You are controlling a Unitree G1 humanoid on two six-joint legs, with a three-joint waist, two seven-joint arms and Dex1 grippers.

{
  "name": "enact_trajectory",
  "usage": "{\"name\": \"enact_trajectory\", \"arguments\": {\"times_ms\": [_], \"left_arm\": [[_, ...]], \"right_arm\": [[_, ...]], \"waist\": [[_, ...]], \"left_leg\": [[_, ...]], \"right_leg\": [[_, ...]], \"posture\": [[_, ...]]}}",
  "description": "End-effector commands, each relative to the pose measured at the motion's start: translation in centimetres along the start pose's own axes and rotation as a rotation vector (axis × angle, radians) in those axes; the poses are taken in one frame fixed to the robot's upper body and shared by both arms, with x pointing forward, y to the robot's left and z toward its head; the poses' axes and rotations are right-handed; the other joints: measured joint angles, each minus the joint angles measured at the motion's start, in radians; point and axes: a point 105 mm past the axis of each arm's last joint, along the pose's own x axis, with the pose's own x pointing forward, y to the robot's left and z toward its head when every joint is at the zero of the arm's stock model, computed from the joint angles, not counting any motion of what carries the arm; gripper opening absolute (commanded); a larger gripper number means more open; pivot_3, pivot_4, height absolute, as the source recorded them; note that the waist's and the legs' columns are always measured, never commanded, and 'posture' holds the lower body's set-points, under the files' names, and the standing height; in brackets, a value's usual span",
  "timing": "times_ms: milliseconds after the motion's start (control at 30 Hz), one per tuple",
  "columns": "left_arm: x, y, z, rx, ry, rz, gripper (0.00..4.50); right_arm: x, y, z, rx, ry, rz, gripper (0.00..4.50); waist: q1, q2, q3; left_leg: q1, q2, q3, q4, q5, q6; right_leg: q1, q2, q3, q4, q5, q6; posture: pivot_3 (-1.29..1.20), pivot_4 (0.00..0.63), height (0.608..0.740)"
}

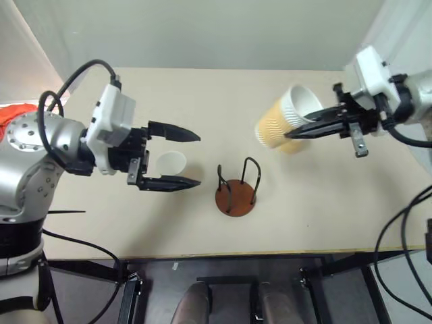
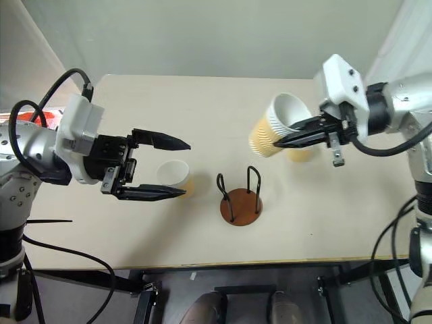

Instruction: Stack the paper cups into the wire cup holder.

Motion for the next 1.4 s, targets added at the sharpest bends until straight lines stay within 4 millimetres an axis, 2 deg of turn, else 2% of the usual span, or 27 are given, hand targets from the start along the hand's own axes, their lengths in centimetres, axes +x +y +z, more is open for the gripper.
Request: {"name": "enact_trajectory", "arguments": {"times_ms": [33,133,267,700,833,1033,1100,1167,1233,1300,1400], "left_arm": [[-2.2,0.5,-0.5,0.032,0.091,0.068,4.50],[-3.8,0.3,-1.2,0.013,0.142,0.099,4.50],[-4.6,-0.6,-1.4,-0.004,0.159,0.114,4.50],[-4.4,-1.3,-1.7,-0.012,0.163,0.153,4.50],[-4.3,-1.1,-1.7,-0.009,0.160,0.158,4.50],[-4.5,-0.3,-2.0,0.007,0.179,0.195,4.50],[-4.4,0.4,-2.1,0.019,0.184,0.233,4.50],[-4.3,1.7,-2.2,0.046,0.186,0.297,4.50],[-4.0,3.2,-2.0,0.057,0.170,0.362,4.50],[-3.3,4.6,-2.1,0.050,0.154,0.415,4.50],[-2.2,5.5,-2.1,0.054,0.145,0.420,4.50]], "right_arm": [[1.8,0.0,-0.3,-0.004,-0.017,0.044,0.03],[3.1,-0.1,-1.5,0.012,-0.001,0.049,0.03],[3.5,0.0,-2.1,0.020,0.001,0.072,0.03],[4.7,0.8,-2.7,-0.012,-0.002,0.140,0.03],[4.9,0.7,-3.0,0.003,0.010,0.135,0.99],[4.9,0.5,-3.1,0.013,0.007,0.123,3.15],[4.8,0.0,-3.1,0.014,0.004,0.093,3.85],[3.9,-2.1,-3.1,0.034,-0.004,-0.017,4.49],[2.8,-4.8,-3.8,0.061,0.006,-0.161,4.49],[1.3,-8.3,-5.7,0.102,0.052,-0.371,4.49],[-1.0,-11.3,-9.0,0.196,0.148,-0.577,4.49]], "waist": [[-0.001,0.001,0.000],[-0.002,0.001,0.001],[-0.001,0.001,0.000],[-0.004,0.000,0.000],[-0.004,0.001,0.000],[-0.004,0.000,0.000],[-0.004,0.000,0.000],[-0.004,0.000,0.000],[-0.004,0.001,0.000],[-0.002,0.001,0.001],[0.000,0.001,0.000]], "left_leg": [[0.000,0.000,0.000,0.000,0.000,-0.001],[-0.001,0.001,0.000,-0.001,0.001,-0.001],[-0.001,0.001,0.000,-0.002,0.000,-0.002],[0.000,0.002,0.001,-0.001,0.001,-0.006],[0.000,0.003,0.001,-0.002,0.002,-0.007],[0.000,0.002,0.001,-0.002,0.002,-0.008],[0.000,0.002,0.001,-0.002,0.002,-0.008],[0.000,0.002,0.001,-0.002,0.002,-0.008],[0.000,0.002,0.001,-0.001,0.003,-0.008],[0.000,0.002,0.000,-0.001,0.004,-0.009],[0.000,0.002,0.000,-0.002,0.007,-0.009]], "right_leg": [[-0.002,0.000,0.000,0.001,0.001,-0.001],[-0.004,0.000,0.000,0.003,0.002,-0.003],[-0.005,0.000,0.000,0.005,0.000,-0.006],[-0.010,0.000,0.000,0.016,-0.004,-0.014],[-0.010,0.000,0.000,0.017,-0.003,-0.015],[-0.010,0.000,0.000,0.016,-0.003,-0.018],[-0.010,0.000,0.000,0.016,-0.003,-0.018],[-0.010,0.000,0.000,0.016,-0.003,-0.018],[-0.011,0.000,0.000,0.016,-0.002,-0.020],[-0.011,0.000,0.000,0.017,-0.001,-0.021],[-0.012,0.000,0.000,0.016,0.001,-0.025]], "posture": [[0.00,0.150,0.740],[0.00,0.150,0.740],[0.00,0.150,0.740],[0.00,0.150,0.740],[0.00,0.150,0.740],[0.00,0.150,0.740],[0.00,0.150,0.740],[0.00,0.150,0.740],[0.00,0.150,0.740],[0.00,0.150,0.740],[0.00,0.150,0.740]]}}
